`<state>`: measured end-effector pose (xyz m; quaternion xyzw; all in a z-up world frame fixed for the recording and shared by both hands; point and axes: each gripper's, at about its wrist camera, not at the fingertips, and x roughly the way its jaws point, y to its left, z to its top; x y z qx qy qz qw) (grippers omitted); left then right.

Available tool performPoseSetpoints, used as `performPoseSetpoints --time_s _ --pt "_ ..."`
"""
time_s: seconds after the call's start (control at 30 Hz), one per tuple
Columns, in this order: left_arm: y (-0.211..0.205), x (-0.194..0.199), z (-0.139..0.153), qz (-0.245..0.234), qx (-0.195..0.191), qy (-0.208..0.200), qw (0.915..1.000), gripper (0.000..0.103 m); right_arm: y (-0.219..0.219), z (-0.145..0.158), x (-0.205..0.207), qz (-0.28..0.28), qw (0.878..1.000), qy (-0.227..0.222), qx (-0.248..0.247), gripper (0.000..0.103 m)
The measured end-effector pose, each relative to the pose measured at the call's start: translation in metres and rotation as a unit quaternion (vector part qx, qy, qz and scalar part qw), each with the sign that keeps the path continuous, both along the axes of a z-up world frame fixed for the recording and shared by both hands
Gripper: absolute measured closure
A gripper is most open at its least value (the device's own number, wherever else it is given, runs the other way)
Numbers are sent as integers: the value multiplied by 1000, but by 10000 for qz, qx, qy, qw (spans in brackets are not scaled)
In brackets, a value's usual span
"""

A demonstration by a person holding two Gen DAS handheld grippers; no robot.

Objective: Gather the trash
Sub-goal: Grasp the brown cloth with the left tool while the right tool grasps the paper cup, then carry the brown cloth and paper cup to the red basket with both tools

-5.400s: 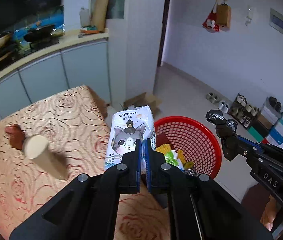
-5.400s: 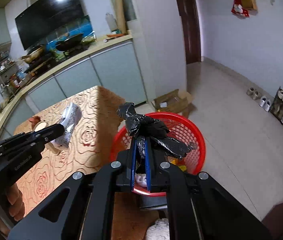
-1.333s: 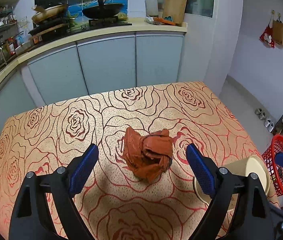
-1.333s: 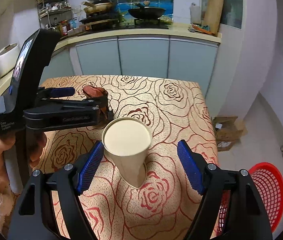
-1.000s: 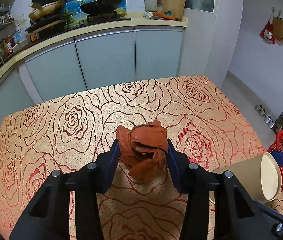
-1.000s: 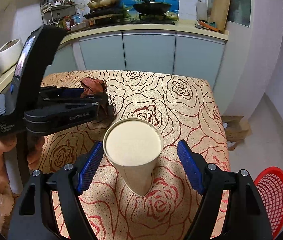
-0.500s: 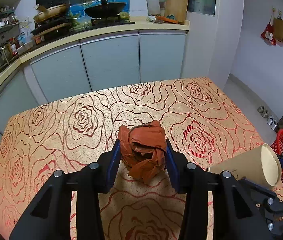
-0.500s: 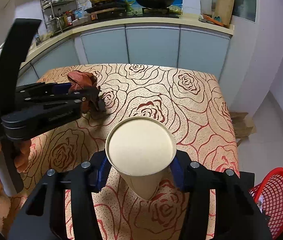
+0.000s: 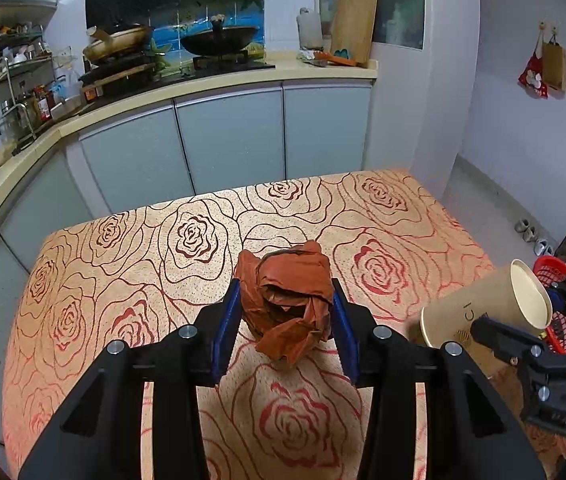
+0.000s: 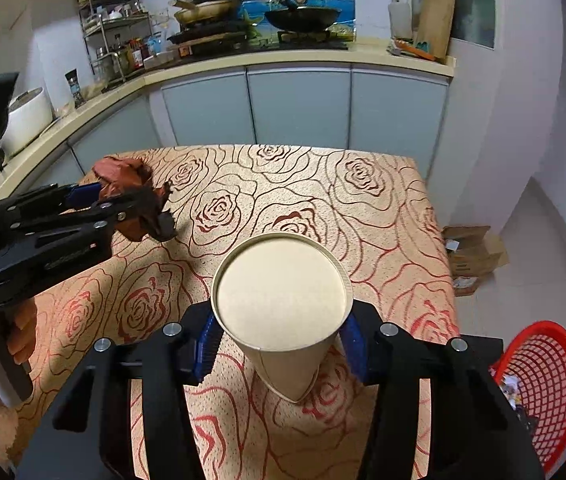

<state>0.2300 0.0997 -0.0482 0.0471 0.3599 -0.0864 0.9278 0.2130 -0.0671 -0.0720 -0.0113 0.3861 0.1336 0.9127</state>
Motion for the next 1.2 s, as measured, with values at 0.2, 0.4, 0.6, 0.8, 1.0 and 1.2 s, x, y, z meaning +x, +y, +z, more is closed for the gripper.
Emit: performPoseSetpoints --time_s 0.2,0.4,0.6,0.8,1.0,1.2 --pt "-8 -23 15 4 5 -103 9999 62 -17 15 -18 -177 9997 -149 55 54" --pt "-22 -43 26 -86 29 -129 9999 62 -39 28 -39 -409 9988 -263 108 54" --pt "-45 -56 30 -264 19 -105 9996 62 -66 38 -59 -706 9968 -359 129 54" --pt "-79 -68 37 -560 -17 -154 9983 62 -97 43 -76 -1046 9936 -412 99 54" --pt "-127 -77 40 -960 -60 -128 9953 62 -137 45 -94 -1466 9882 -441 95 54" --pt "-186 -81 38 -1490 -160 -14 9887 62 -185 39 -111 -1945 9802 -364 90 54"
